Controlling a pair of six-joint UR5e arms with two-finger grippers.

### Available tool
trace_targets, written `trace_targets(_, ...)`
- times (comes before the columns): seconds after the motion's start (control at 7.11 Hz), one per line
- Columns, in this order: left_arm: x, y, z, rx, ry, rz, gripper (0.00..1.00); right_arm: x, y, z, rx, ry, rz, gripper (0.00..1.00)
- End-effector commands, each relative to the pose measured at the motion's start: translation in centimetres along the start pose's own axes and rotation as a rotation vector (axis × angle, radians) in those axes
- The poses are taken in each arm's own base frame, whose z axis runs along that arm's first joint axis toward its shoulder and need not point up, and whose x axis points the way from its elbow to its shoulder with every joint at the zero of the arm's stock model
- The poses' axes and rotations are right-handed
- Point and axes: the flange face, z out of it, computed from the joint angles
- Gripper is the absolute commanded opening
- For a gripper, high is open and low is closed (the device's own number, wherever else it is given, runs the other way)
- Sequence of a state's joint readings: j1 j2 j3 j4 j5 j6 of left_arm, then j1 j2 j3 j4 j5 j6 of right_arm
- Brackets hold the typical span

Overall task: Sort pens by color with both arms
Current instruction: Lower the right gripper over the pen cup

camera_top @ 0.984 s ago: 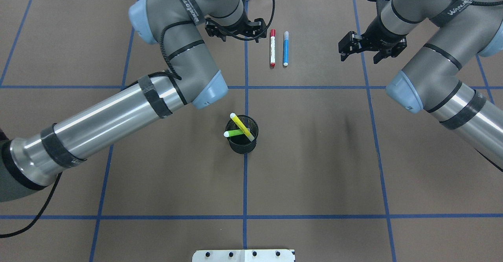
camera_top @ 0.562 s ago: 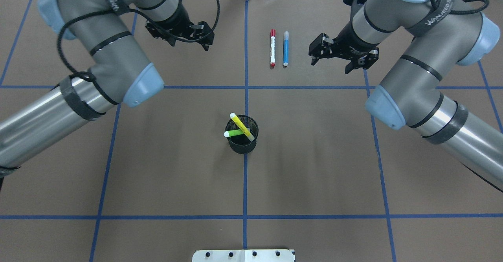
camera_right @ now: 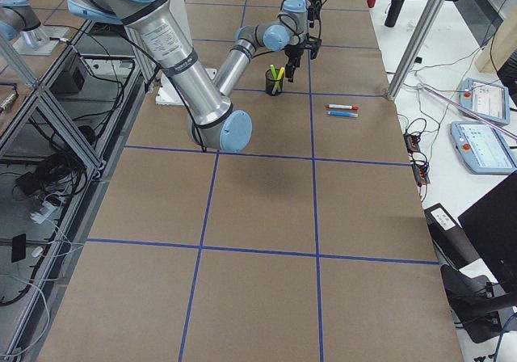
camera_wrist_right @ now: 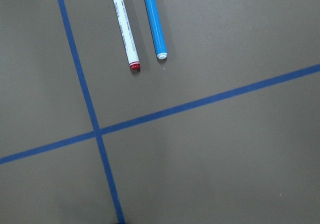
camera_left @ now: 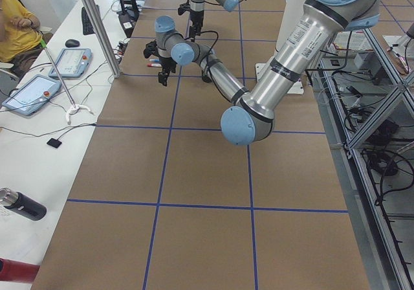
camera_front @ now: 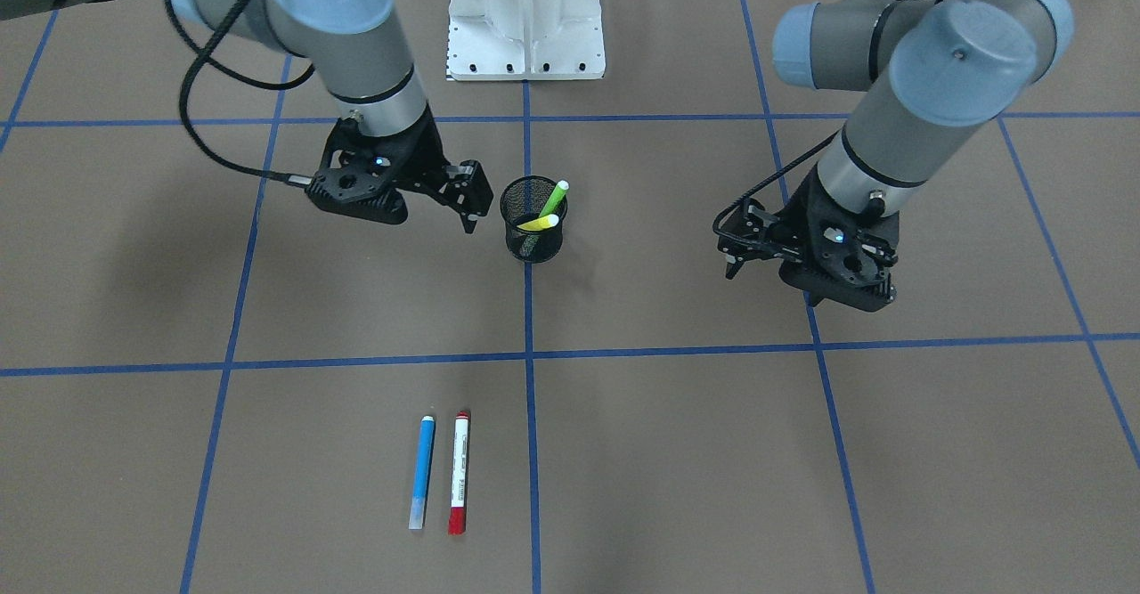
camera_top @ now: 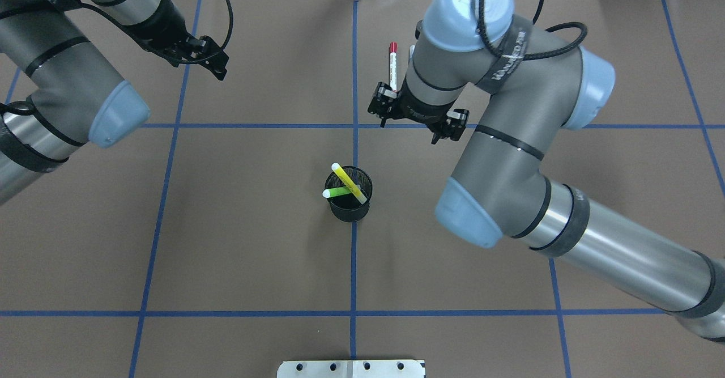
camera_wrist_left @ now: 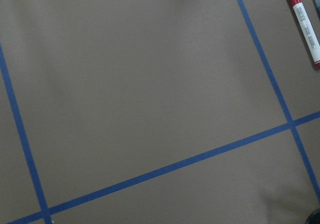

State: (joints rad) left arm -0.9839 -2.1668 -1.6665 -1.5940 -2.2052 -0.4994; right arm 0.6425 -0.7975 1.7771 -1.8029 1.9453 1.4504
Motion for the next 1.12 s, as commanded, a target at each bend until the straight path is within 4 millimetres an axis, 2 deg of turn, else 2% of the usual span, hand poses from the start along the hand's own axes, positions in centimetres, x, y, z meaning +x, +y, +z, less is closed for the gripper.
trace_targets(0.0,-5.9,0.9,0.0,-0.022,-0.027,0.098,0.99,-4.1,7.0,0.4,0.001,0.085,0.052,0.96)
trace_targets(0.14,-6.9,1.2,0.1,-0.033,-0.025,0.096,0.99,-6.3,9.5,0.8,0.004,0.124,0.067,0.96)
trace_targets(0.42,-9.0,0.8,0.3,-0.048,-0.018,0.097,0.99,-13.5,10.1,2.7,0.0,0.193,0.121,0.92)
trace_targets(0.56,-10.4,0.6,0.0,-0.05,-0.019,0.105,0.99,-14.3,10.2,3.6,-0.009,0.211,0.105,0.87)
trace_targets(0.98,-10.6,0.5,-0.1,-0.048,-0.021,0.102,0.99,-13.5,10.5,5.0,-0.121,0.23,-0.014,0.67)
